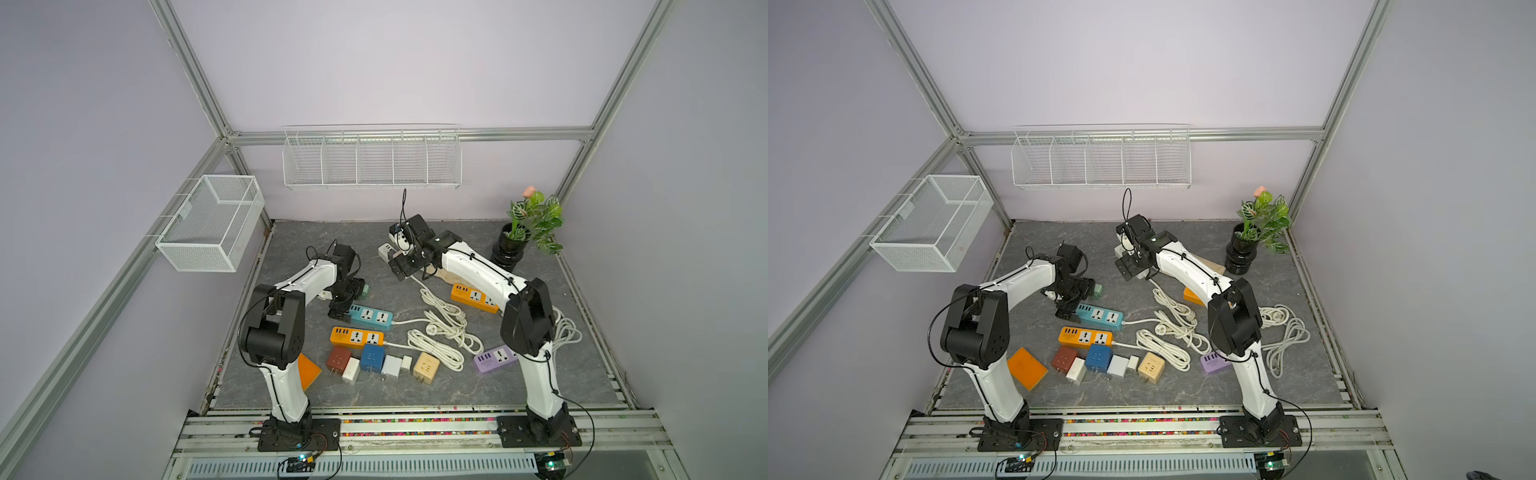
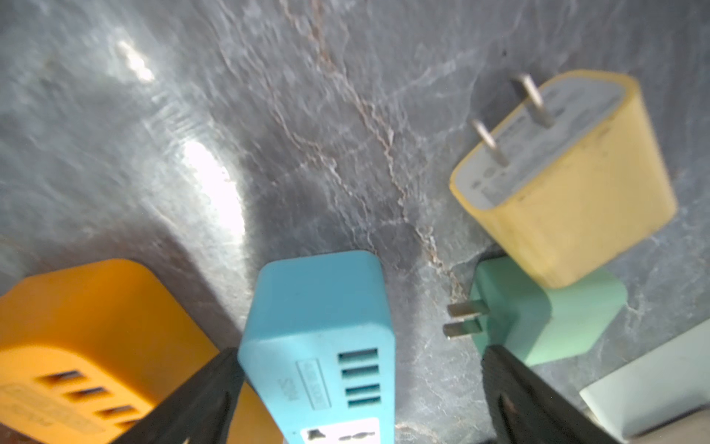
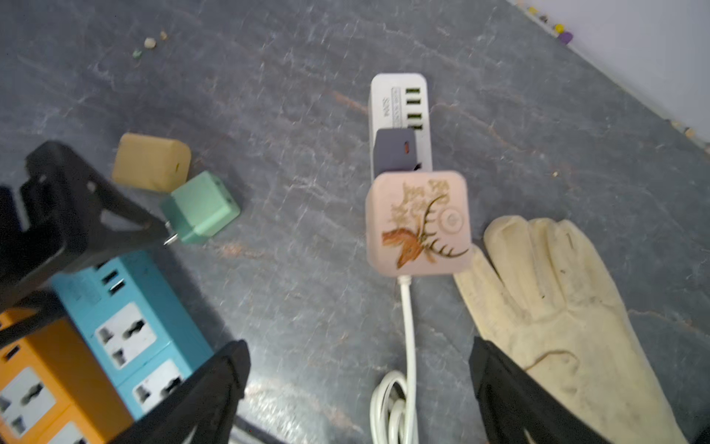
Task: Pull the plug off the socket
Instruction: Place the plug at the center of the board, then move the socket to the center of the board.
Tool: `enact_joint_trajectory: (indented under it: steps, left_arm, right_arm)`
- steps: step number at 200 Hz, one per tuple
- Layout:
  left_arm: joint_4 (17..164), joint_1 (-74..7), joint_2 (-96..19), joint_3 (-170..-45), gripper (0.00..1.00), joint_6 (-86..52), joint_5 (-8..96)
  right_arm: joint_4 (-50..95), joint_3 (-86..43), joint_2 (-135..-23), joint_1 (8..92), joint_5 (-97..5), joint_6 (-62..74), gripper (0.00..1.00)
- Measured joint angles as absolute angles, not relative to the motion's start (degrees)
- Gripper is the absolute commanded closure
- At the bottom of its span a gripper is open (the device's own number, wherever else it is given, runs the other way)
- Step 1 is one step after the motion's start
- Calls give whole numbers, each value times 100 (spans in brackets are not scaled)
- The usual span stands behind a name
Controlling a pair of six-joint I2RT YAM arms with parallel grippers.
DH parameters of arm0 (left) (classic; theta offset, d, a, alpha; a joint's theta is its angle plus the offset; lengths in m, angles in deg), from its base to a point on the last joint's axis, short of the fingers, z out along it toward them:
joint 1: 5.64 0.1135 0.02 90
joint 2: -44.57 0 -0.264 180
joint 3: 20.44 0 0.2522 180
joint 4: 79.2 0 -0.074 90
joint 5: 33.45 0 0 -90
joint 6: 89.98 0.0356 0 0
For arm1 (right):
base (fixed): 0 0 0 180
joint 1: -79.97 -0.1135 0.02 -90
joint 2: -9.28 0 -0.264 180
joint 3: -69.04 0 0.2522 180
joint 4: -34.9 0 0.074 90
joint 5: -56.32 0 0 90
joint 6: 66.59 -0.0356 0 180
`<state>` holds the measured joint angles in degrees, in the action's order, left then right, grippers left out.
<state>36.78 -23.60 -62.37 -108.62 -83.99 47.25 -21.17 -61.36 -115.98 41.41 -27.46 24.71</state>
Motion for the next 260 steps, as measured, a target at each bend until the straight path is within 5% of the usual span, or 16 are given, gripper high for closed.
enact_joint_trajectory:
  steps: [63,123,157,225,260]
  left_arm:
    - [3368,-2360,-5865,-11032,0,-8399,4819]
    - [3132,-2360,-5736,-11493,0,-8392,4919]
    - [3095,-2360,-5749,-11760,1,-8388,4919]
    - [3079,-2360,-5959,-12053,1,-8407,4862]
    - [3110,-2380,-6200,-12337,1,-8549,4747]
  right_arm:
    - [-2757,-7740,-12999,4377,-2908,2560,8]
    - [-3131,-8330,-13390,4442,-2969,2680,39]
    - [-3361,-8475,-13434,4436,-3006,2709,49]
    - [-3553,-8549,-13460,4385,-2962,2853,56]
    - [-3188,-7554,-12900,4359,-3170,3316,56]
